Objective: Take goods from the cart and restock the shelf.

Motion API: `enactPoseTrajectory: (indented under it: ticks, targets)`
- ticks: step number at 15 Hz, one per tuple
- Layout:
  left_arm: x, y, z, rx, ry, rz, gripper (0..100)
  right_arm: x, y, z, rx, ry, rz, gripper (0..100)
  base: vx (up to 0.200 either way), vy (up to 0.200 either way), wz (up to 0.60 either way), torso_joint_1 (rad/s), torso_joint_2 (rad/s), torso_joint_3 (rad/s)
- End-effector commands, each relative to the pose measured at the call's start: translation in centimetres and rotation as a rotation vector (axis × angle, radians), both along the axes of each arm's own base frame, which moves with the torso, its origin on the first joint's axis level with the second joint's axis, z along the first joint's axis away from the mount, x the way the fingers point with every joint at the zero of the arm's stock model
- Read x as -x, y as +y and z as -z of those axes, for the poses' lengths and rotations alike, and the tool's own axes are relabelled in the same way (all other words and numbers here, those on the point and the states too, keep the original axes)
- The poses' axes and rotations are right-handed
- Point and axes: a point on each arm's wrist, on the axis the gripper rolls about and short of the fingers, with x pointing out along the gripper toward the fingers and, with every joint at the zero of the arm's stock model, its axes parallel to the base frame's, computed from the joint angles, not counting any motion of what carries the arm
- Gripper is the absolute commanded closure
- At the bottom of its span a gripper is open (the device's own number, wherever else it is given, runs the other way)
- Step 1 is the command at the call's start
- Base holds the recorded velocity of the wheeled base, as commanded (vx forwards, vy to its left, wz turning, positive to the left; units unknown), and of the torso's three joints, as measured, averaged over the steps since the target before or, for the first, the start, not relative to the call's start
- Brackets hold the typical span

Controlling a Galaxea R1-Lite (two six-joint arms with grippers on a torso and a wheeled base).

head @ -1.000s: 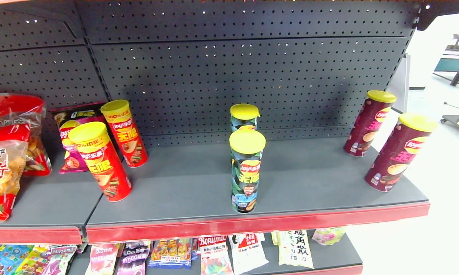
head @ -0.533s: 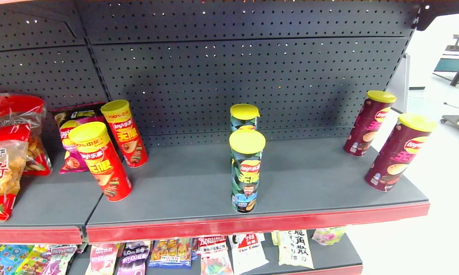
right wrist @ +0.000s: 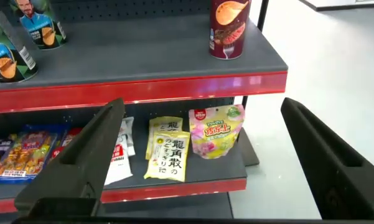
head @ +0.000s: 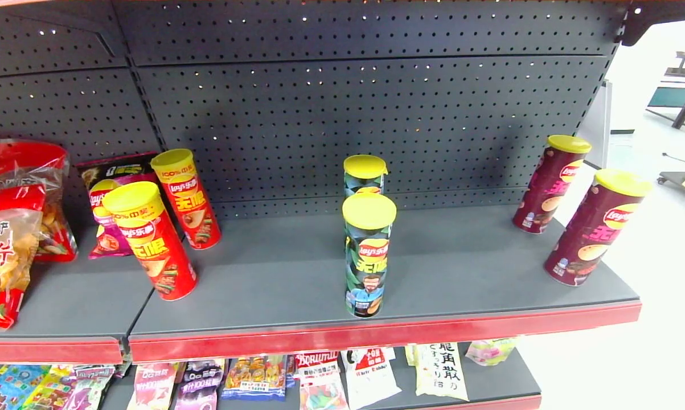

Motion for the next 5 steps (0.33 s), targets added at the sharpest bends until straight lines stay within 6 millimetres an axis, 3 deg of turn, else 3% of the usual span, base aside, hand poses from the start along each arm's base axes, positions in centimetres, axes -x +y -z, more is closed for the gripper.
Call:
enactPoseTrajectory:
  ticks: [1, 5]
  targets:
    - [0.00, 0.00, 0.02, 0.001, 0.001, 0.000, 0, -0.01, 0.00, 0.02, 0.000, 0.003, 0.000, 0, 0.000, 0.000, 0.00, 0.000, 0.00, 0.000]
    - [0.00, 0.00, 0.02, 0.001, 0.001, 0.000, 0, -0.01, 0.00, 0.04, 0.004, 0.004, -0.001, 0, 0.000, 0.000, 0.00, 0.000, 0.00, 0.000]
